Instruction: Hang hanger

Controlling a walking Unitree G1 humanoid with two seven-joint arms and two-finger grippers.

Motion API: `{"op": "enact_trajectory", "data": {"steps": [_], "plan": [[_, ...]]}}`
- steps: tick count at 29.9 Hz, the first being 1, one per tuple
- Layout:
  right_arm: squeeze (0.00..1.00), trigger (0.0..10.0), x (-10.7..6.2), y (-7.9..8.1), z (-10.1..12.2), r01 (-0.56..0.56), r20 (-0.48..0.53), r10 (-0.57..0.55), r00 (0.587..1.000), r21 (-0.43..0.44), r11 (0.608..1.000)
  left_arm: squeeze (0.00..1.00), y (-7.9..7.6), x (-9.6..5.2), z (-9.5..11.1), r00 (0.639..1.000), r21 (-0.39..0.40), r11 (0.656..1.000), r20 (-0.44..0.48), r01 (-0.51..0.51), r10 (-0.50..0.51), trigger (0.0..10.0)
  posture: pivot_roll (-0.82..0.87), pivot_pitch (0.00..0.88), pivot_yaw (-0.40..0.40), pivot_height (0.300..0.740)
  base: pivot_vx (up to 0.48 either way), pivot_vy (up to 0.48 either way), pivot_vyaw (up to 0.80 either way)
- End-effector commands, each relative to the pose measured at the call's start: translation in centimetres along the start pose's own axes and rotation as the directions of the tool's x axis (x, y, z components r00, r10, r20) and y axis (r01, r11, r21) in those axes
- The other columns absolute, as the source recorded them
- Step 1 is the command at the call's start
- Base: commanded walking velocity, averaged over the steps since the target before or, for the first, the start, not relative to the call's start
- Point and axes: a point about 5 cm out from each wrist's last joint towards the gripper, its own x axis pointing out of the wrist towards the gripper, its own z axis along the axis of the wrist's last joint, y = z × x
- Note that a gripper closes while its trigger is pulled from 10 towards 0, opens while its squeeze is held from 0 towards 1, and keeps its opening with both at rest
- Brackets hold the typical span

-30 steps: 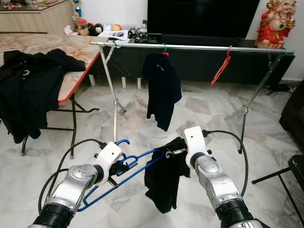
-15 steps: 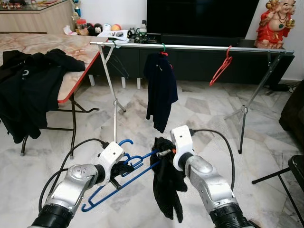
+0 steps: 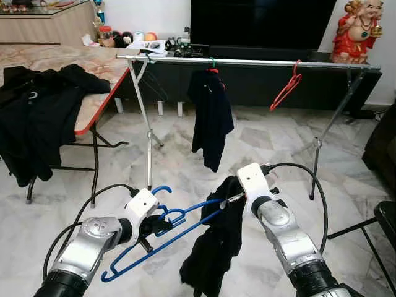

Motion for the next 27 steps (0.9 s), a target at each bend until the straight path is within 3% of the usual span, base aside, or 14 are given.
{"op": "enact_trajectory", "data": {"steps": [1,5,12,18,22,24,27], "plan": [[0.00,10.0,0.2,-0.2,1.0,0.014,0.036,-0.014,0.999,-0.007,1.000,0.00,-0.2,-0.3,0.2,1.000,0.004,1.000,0.004,0.028,-0.028,10.0,0.10,0.033,-0.020,0.740,0.000,0.000,0.00],[0.00,10.0,0.3,0.4,0.9,-0.009,0.036,0.009,0.999,0.000,1.000,0.00,-1.0,-0.4,0.5,0.995,0.004,0.995,0.019,0.101,-0.101,10.0,0.10,0.035,-0.020,0.740,0.000,0.000,0.00],[0.00,10.0,0.4,1.4,1.5,-0.064,0.062,0.059,0.996,0.075,0.995,0.00,-1.4,0.0,0.7,0.992,0.002,0.992,0.026,0.124,-0.124,10.0,0.10,0.035,-0.020,0.740,0.000,0.000,0.00],[0.00,10.0,0.1,2.7,2.3,-0.184,0.091,0.173,0.981,0.131,0.974,0.00,-1.6,0.0,0.8,0.988,0.010,0.988,0.021,0.151,-0.151,10.0,0.10,0.036,-0.019,0.740,0.000,0.000,0.00],[0.00,10.0,-0.5,3.5,4.2,-0.248,0.155,0.219,0.963,0.202,0.947,0.00,0.1,0.7,0.7,1.000,0.021,0.999,-0.011,-0.027,0.027,10.0,0.10,0.037,-0.019,0.740,0.000,0.000,0.00],[0.00,10.0,-0.7,3.8,4.8,-0.264,0.174,0.228,0.958,0.229,0.937,0.00,0.3,0.9,0.7,0.999,0.017,0.998,-0.013,-0.052,0.053,10.0,0.10,0.037,-0.019,0.740,0.000,0.000,0.00],[0.00,10.0,-1.2,4.5,5.6,-0.272,0.208,0.231,0.951,0.197,0.942,0.00,0.8,1.1,0.6,0.991,0.016,0.992,-0.035,-0.126,0.126,10.0,0.09,0.038,-0.018,0.740,0.000,0.000,0.00]]}}
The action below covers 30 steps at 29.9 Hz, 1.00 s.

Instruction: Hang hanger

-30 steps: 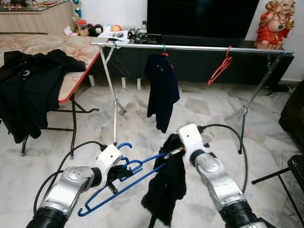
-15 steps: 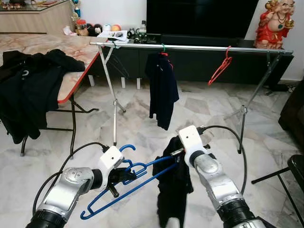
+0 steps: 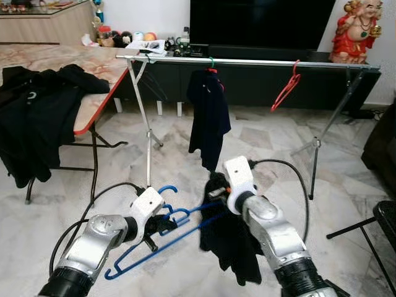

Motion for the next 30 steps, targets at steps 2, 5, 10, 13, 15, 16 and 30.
{"op": "enact_trajectory", "data": {"steps": [2,5,10,13,15,16,30], "plan": [[0.00,10.0,-0.3,0.3,0.7,0.000,0.033,0.001,0.999,-0.015,1.000,0.00,0.8,0.0,0.0,0.998,0.008,0.998,-0.020,-0.059,0.059,10.0,0.10,0.038,-0.018,0.740,0.000,0.000,0.00],[0.00,10.0,-0.4,-2.0,-1.1,0.152,-0.035,-0.153,0.988,-0.019,0.988,0.00,1.0,0.0,-0.7,0.994,0.040,0.996,-0.076,-0.082,0.085,10.0,0.10,0.038,-0.020,0.740,0.000,0.000,0.00],[0.00,10.0,-0.9,-4.2,-2.3,0.253,-0.086,-0.258,0.962,-0.071,0.965,0.00,1.3,-0.4,-0.8,0.992,0.044,0.993,-0.068,-0.107,0.110,10.0,0.10,0.039,-0.022,0.740,0.000,0.000,0.00],[0.00,10.0,-1.1,-4.6,-2.6,0.263,-0.096,-0.269,0.958,-0.070,0.962,0.00,1.9,-0.8,-0.4,0.988,0.052,0.988,-0.041,-0.148,0.150,10.0,0.10,0.039,-0.022,0.740,0.000,0.000,0.00],[0.00,10.0,-1.0,-4.6,-2.7,0.263,-0.099,-0.269,0.958,-0.071,0.962,0.00,2.0,-0.9,-0.1,0.987,0.054,0.986,-0.024,-0.156,0.157,10.0,0.10,0.039,-0.022,0.740,0.000,0.000,0.00],[0.00,10.0,-1.0,-4.6,-2.8,0.264,-0.100,-0.270,0.958,-0.069,0.962,0.00,1.9,-0.9,0.2,0.989,0.052,0.988,-0.007,-0.149,0.149,10.0,0.10,0.039,-0.022,0.740,0.000,0.000,0.00],[0.00,10.0,-0.6,-2.4,-2.3,0.154,-0.078,-0.156,0.985,-0.033,0.987,0.00,1.4,-0.3,2.2,0.986,0.015,0.993,0.119,-0.116,0.113,10.0,0.10,0.037,-0.015,0.740,0.000,0.000,0.00]]}}
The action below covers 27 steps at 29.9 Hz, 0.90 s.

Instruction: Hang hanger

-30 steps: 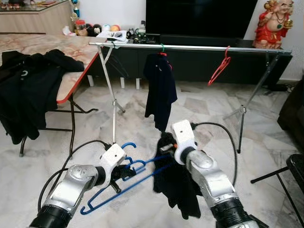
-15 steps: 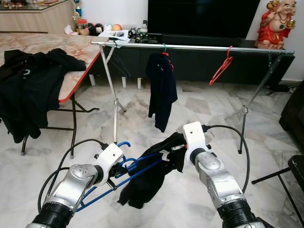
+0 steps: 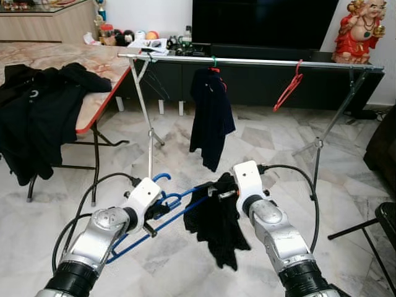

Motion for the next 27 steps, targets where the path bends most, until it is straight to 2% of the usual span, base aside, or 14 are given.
{"op": "enact_trajectory", "data": {"steps": [1,8,13,15,16,17,19,20,21,24,27], "plan": [[0.00,10.0,-0.4,1.3,1.7,-0.087,0.066,0.087,0.994,0.000,0.996,0.00,-0.2,-0.1,1.4,0.997,0.006,0.999,0.068,0.041,-0.042,10.0,0.10,0.036,-0.015,0.740,0.000,0.000,0.00],[0.00,10.0,-1.3,3.6,3.9,-0.255,0.154,0.265,0.952,-0.082,0.963,0.00,-1.0,-0.1,1.6,0.990,-0.006,0.994,0.086,0.112,-0.111,10.0,0.09,0.036,-0.014,0.740,0.000,0.000,0.00],[0.00,10.0,-2.4,5.3,4.8,-0.389,0.186,0.422,0.887,-0.188,0.902,0.00,-1.0,-0.1,1.4,0.990,-0.007,0.993,0.080,0.117,-0.117,10.0,0.09,0.037,-0.016,0.740,0.000,0.000,0.00],[0.00,10.0,-2.8,5.6,4.8,-0.419,0.185,0.465,0.866,-0.240,0.876,0.00,-1.1,-0.2,1.3,0.990,-0.007,0.993,0.076,0.122,-0.121,10.0,0.10,0.038,-0.018,0.740,0.000,0.000,0.00],[0.00,10.0,-2.8,5.6,4.8,-0.419,0.185,0.465,0.866,-0.240,0.876,0.00,-1.1,-0.2,1.3,0.990,-0.007,0.993,0.076,0.122,-0.121,10.0,0.10,0.038,-0.018,0.740,0.000,0.000,0.00],[0.00,10.0,-2.0,4.1,4.2,-0.324,0.160,0.357,0.920,-0.199,0.925,0.00,-1.1,-0.2,1.3,0.990,-0.007,0.992,0.075,0.123,-0.122,10.0,0.10,0.039,-0.018,0.740,0.000,0.000,0.00],[0.00,10.0,-1.3,2.6,3.4,-0.220,0.120,0.243,0.962,-0.182,0.959,0.00,-1.0,-0.3,1.2,0.990,-0.006,0.992,0.073,0.123,-0.122,10.0,0.10,0.039,-0.019,0.740,0.000,0.000,0.00],[0.00,10.0,-0.9,1.1,2.7,-0.134,0.085,0.150,0.985,-0.166,0.977,0.00,-0.9,-0.4,1.1,0.990,-0.003,0.993,0.070,0.121,-0.121,10.0,0.10,0.039,-0.019,0.740,0.000,0.000,0.00],[0.00,10.0,-0.9,1.1,2.7,-0.134,0.085,0.150,0.985,-0.166,0.977,0.00,-0.9,-0.4,1.1,0.990,-0.003,0.993,0.070,0.121,-0.121,10.0,0.10,0.039,-0.019,0.740,0.000,0.000,0.00],[0.00,10.0,-0.6,-0.9,1.5,-0.043,0.032,0.049,0.998,-0.151,0.988,0.00,-0.8,-0.6,1.0,0.991,-0.001,0.993,0.064,0.121,-0.121,10.0,0.10,0.039,-0.019,0.740,0.000,0.000,0.00],[0.00,10.0,-0.7,-1.2,1.2,-0.041,0.016,0.044,0.999,-0.144,0.989,0.00,-0.8,-0.7,1.0,0.991,-0.002,0.993,0.067,0.117,-0.116,10.0,0.10,0.040,-0.019,0.740,0.000,0.000,0.00]]}}
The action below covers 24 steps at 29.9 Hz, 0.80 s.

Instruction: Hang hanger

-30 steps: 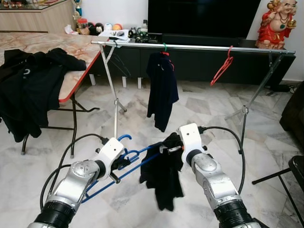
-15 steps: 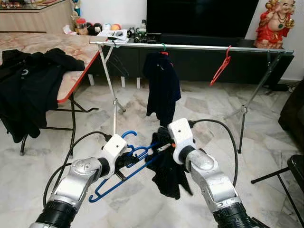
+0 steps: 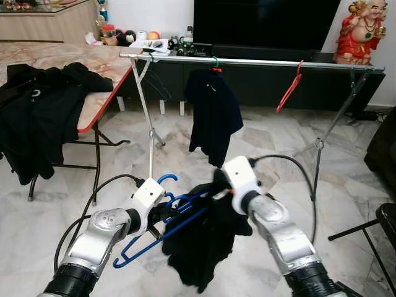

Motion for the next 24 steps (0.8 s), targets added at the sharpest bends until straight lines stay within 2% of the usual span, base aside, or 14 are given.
{"op": "enact_trajectory", "data": {"steps": [1,4,11,12,13,14,18,20,24], "plan": [[0.00,10.0,-0.1,0.5,1.3,-0.039,0.048,0.038,0.998,0.015,0.999,0.00,0.0,-0.2,0.7,0.999,0.012,1.000,0.033,0.001,-0.002,10.0,0.10,0.040,-0.019,0.740,0.000,0.000,0.00],[0.00,10.0,-0.2,1.8,2.5,-0.115,0.106,0.113,0.988,0.007,0.993,0.00,-0.1,0.1,1.0,0.999,0.012,1.000,0.040,0.004,-0.004,10.0,0.10,0.039,-0.017,0.740,0.000,0.000,0.00],[0.00,10.0,-0.2,3.4,3.4,-0.167,0.141,0.165,0.976,0.004,0.986,0.00,-0.1,0.1,1.1,0.999,0.010,1.000,0.041,0.006,-0.006,10.0,0.10,0.039,-0.016,0.740,0.000,0.000,0.00],[0.00,10.0,-0.4,4.0,3.9,-0.198,0.159,0.197,0.968,-0.004,0.980,0.00,-0.1,0.1,1.1,0.999,0.009,1.000,0.040,0.004,-0.005,10.0,0.10,0.040,-0.016,0.740,0.000,0.000,0.00],[0.00,10.0,-1.2,5.4,5.0,-0.286,0.210,0.280,0.937,-0.001,0.958,0.00,-0.1,0.0,1.0,0.999,0.009,1.000,0.039,0.005,-0.005,10.0,0.10,0.040,-0.016,0.740,0.000,0.000,0.00],[0.00,10.0,-1.2,5.4,5.0,-0.286,0.210,0.280,0.937,-0.001,0.958,0.00,-0.1,0.0,1.0,0.999,0.009,1.000,0.039,0.005,-0.005,10.0,0.10,0.040,-0.016,0.740,0.000,0.000,0.00],[0.00,10.0,-2.2,7.0,6.1,-0.374,0.257,0.371,0.892,-0.038,0.926,0.00,-0.1,0.1,1.0,0.999,0.007,1.000,0.039,0.002,-0.003,10.0,0.10,0.042,-0.018,0.740,0.000,0.000,0.00],[0.00,10.0,-2.5,7.4,5.9,-0.384,0.249,0.388,0.887,-0.066,0.921,0.00,-0.2,0.2,1.1,0.999,0.006,1.000,0.044,0.002,-0.002,10.0,0.10,0.042,-0.018,0.740,0.000,0.000,0.00],[0.00,10.0,-2.3,6.4,4.7,-0.342,0.206,0.348,0.915,-0.063,0.938,0.00,0.0,0.2,1.3,0.997,0.000,1.000,0.067,-0.026,0.026,10.0,0.10,0.040,-0.019,0.740,0.000,0.000,0.00]]}}
